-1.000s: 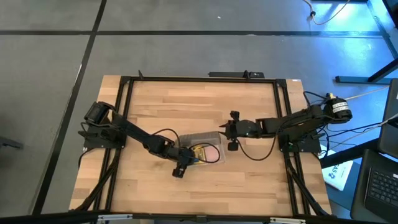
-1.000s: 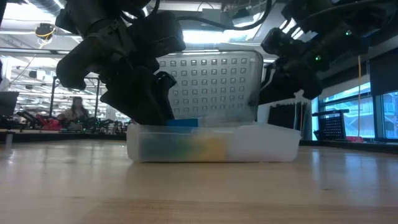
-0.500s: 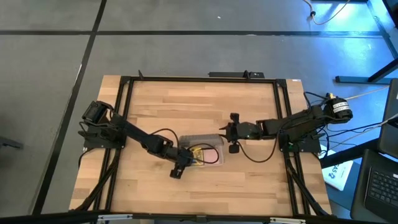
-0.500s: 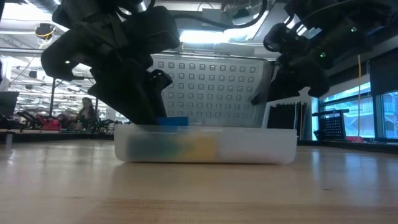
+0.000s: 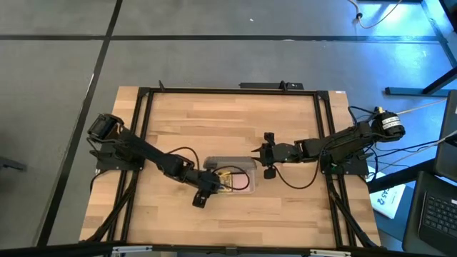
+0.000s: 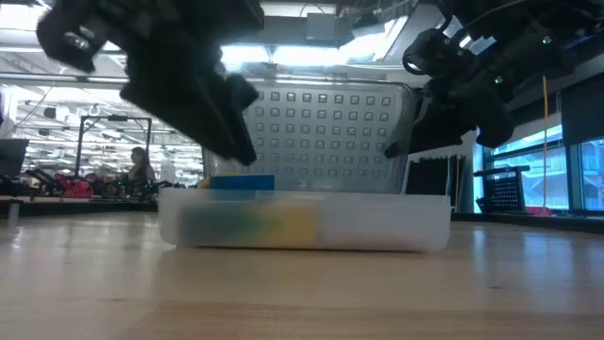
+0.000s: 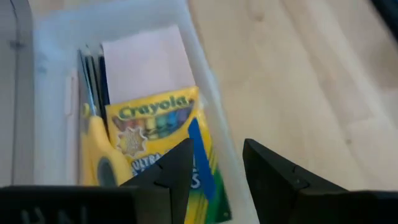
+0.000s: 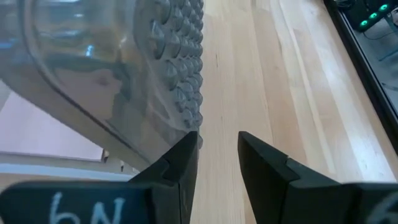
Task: Pack school essentials
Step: Close the transparent supply box
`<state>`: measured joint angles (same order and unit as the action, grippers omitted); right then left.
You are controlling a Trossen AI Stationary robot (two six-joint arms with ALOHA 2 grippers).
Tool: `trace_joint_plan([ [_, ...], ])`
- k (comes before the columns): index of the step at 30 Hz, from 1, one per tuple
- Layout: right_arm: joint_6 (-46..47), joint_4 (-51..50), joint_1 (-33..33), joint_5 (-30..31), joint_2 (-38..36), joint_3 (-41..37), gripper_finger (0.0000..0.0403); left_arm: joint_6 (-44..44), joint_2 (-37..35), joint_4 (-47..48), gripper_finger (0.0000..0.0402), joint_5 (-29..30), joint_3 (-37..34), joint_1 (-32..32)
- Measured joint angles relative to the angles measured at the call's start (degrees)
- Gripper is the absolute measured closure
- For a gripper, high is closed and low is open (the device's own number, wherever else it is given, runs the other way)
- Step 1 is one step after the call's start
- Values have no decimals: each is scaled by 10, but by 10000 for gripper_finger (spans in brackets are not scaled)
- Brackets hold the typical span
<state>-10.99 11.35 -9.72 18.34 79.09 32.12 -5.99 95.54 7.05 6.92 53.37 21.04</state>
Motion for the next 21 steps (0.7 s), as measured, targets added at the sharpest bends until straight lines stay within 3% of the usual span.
trace_joint_plan([
  [11, 2, 1, 0, 0, 0, 0, 285, -27, -67, 33, 266, 15, 1, 38],
  [21, 3, 14, 0, 0, 0, 0, 285, -25, -47, 60, 266, 48, 1, 34],
])
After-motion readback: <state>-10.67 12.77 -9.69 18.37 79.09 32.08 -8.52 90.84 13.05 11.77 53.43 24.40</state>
